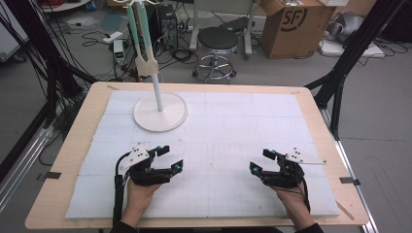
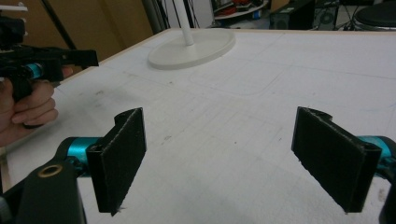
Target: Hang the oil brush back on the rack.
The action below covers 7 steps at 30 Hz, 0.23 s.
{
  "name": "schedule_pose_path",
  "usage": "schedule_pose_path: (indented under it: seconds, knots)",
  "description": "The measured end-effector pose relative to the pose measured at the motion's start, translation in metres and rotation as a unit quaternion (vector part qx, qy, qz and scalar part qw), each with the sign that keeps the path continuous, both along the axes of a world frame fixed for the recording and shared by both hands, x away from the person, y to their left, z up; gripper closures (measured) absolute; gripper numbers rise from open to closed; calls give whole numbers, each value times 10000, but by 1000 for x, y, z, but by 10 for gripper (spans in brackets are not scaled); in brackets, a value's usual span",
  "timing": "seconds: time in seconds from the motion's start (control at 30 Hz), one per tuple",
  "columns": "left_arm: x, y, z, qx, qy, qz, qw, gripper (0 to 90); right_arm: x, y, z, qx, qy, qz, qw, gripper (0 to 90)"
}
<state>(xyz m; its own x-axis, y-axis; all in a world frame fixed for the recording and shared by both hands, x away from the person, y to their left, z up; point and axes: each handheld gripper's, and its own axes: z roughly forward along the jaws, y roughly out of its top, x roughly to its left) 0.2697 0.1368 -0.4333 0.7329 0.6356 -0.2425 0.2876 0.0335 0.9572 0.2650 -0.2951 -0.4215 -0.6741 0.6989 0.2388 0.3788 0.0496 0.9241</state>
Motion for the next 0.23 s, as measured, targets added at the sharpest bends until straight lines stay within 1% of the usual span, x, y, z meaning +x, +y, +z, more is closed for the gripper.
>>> schedule_pose_path:
  seconds: [0.07,0.23]
  knots:
    - [0,1,-1,-18,15,20,10000,210,0,0,-1,16,43,-3,10000,173]
    - [-1,3,-1,-32,24,55,10000,207,1,0,-2,24,18,-23,10000,173]
